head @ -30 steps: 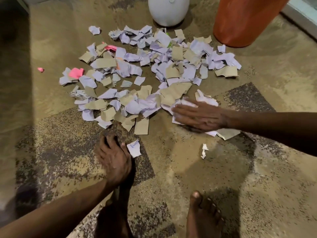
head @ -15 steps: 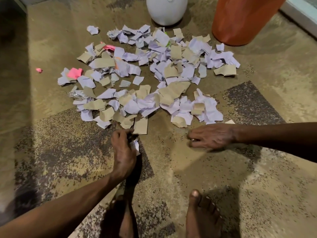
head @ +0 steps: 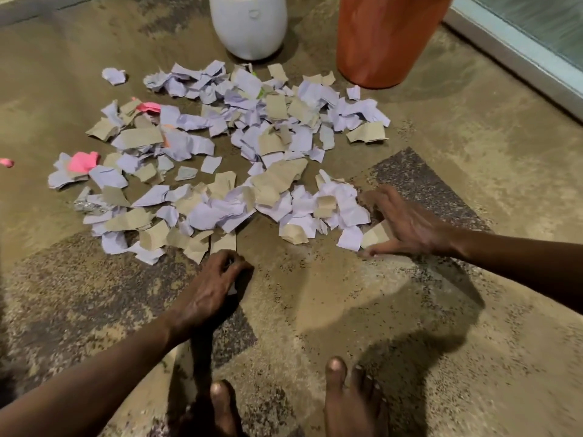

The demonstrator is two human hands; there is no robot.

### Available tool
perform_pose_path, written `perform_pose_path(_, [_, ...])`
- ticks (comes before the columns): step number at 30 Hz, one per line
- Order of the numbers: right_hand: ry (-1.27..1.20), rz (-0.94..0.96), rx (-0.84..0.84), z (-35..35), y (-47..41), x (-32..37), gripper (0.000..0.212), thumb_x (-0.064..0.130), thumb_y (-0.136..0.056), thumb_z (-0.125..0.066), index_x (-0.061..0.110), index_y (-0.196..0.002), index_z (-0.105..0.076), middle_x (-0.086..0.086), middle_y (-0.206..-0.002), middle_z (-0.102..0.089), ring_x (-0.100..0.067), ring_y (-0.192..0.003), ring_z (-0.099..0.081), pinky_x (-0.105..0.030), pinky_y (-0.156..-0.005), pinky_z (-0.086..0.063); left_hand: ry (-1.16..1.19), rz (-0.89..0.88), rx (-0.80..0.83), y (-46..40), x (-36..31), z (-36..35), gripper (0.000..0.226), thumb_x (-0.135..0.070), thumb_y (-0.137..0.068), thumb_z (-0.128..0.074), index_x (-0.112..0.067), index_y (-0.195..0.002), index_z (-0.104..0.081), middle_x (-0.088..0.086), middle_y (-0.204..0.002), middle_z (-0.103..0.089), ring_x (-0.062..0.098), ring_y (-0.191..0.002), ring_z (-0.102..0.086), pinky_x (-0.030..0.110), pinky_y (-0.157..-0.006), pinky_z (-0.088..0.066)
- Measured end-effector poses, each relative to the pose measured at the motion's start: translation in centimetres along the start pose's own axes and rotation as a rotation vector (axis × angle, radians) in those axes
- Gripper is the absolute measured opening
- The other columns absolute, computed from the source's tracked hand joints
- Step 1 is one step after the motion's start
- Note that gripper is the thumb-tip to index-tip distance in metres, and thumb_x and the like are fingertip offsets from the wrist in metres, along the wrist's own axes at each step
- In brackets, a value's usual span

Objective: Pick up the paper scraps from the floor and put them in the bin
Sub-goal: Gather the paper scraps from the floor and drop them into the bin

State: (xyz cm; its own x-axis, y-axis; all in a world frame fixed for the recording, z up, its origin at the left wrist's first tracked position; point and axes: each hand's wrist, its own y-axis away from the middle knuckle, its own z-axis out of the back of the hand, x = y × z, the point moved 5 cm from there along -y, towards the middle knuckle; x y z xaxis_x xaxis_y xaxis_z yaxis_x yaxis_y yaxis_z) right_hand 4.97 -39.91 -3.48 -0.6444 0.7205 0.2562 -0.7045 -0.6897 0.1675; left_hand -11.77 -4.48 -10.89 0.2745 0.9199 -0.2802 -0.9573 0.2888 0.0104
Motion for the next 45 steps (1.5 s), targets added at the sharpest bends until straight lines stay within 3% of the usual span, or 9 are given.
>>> perform_pose_path(3, [-0.102, -0.072, 0.077, -1.4, 0.3, -0.9, 0.137, 0.087, -0.050, -0.072, 0.027, -0.155, -0.006, -0.006, -0.142, -0.023, -0.029, -0.113, -0.050, -0.029, -0.086, -0.043, 0.221, 0.229, -0.177, -2.8, 0.8, 1.2, 0.042, -0.060, -0.091, -0.050, -0.040, -0.128, -0.043, -0.010, -0.128, -0.041, 0.000, -0.097, -0.044, 0.020, -0.080, -0.051])
perform_pose_path(6, [-0.268, -0.175, 0.055, -2.5, -1.5, -0.1, 0.144, 0.064, -0.047, -0.089, 0.035, -0.154, 0.002, 0.000, -0.148, -0.013, -0.039, -0.130, -0.040, -0.033, -0.096, -0.037, 0.220, 0.269, -0.316, -5.4, 0.9, 3.0, 0.038, -0.052, -0.099, -0.036, -0.033, -0.132, -0.040, -0.004, -0.131, -0.035, 0.008, -0.113, -0.039, 0.036, -0.093, -0.051])
perform_pose_path(9, [-0.400, -0.191, 0.052, -2.8, -4.5, 1.2, 0.145, 0.046, -0.052, -0.095, 0.035, -0.155, 0.006, -0.001, -0.150, -0.012, -0.038, -0.136, -0.033, -0.033, -0.105, -0.031, 0.105, 0.279, -0.355, -6.7, 1.1, 4.8, 0.063, -0.067, -0.096, -0.030, -0.022, -0.139, -0.036, 0.013, -0.146, -0.027, 0.032, -0.132, -0.031, 0.049, -0.104, -0.041])
perform_pose_path(13, [-0.379, -0.164, 0.121, -2.0, -7.8, 2.7, 0.147, 0.039, -0.054, -0.096, 0.034, -0.155, 0.011, -0.014, -0.156, -0.004, -0.044, -0.142, -0.028, -0.040, -0.113, -0.034, 0.029, 0.473, -0.152, -7.3, 2.0, 5.4, 0.124, -0.101, -0.054, -0.044, -0.039, -0.154, -0.004, 0.016, -0.163, 0.008, 0.042, -0.149, 0.010, 0.069, -0.110, 0.004])
perform_pose_path(20, [-0.194, -0.104, 0.317, -1.9, -9.6, 6.3, 0.157, 0.065, -0.044, -0.091, 0.039, -0.152, 0.020, -0.017, -0.160, 0.024, -0.049, -0.148, -0.007, -0.055, -0.116, -0.031, 0.017, 0.488, 0.145, -8.8, 0.7, 4.3, 0.148, -0.106, -0.027, -0.048, -0.046, -0.150, 0.008, 0.022, -0.157, -0.010, 0.047, -0.144, -0.010, 0.067, -0.106, -0.028])
perform_pose_path(27, [-0.018, -0.056, 0.199, -2.4, -11.5, 9.3, 0.131, 0.074, -0.054, -0.080, 0.041, -0.154, -0.002, -0.023, -0.159, 0.003, -0.053, -0.136, -0.029, -0.059, -0.099, -0.044, -0.037, 0.392, 0.147, -11.2, -1.2, 5.6, 0.103, -0.077, -0.068, -0.066, -0.039, -0.151, -0.018, 0.025, -0.144, -0.030, 0.045, -0.125, -0.038, 0.052, -0.090, -0.049])
perform_pose_path(33, [-0.282, -0.099, 0.021, -1.5, -13.0, 9.7, 0.065, 0.033, -0.077, -0.083, 0.022, -0.132, -0.050, -0.016, -0.135, -0.033, -0.037, -0.107, -0.055, -0.038, -0.080, -0.054, 0.089, 0.209, -0.118, -12.8, -2.1, 7.2, 0.035, -0.018, -0.082, -0.078, -0.016, -0.115, -0.066, 0.018, -0.097, -0.066, 0.035, -0.083, -0.064, 0.030, -0.065, -0.049])
perform_pose_path(39, [-0.414, -0.174, -0.069, 0.6, -14.3, 7.6, 0.039, 0.011, -0.074, -0.081, 0.002, -0.110, -0.070, -0.016, -0.118, -0.062, -0.030, -0.111, -0.056, -0.024, -0.078, -0.038, 0.245, 0.275, -0.238, -13.6, -1.2, 8.9, 0.017, -0.001, -0.073, -0.079, -0.011, -0.086, -0.075, 0.008, -0.080, -0.074, 0.021, -0.067, -0.067, 0.020, -0.059, -0.047])
perform_pose_path(45, [-0.607, -0.290, -0.058, 4.5, -14.7, 5.4, 0.025, 0.009, -0.068, -0.084, 0.019, -0.089, -0.076, -0.003, -0.101, -0.072, -0.016, -0.086, -0.065, -0.023, -0.071, -0.049, 0.340, 0.394, -0.239, -14.7, 0.1, 13.7, 0.021, 0.003, -0.076, -0.077, -0.016, -0.085, -0.079, -0.002, -0.086, -0.075, 0.006, -0.074, -0.065, 0.003, -0.064, -0.038])
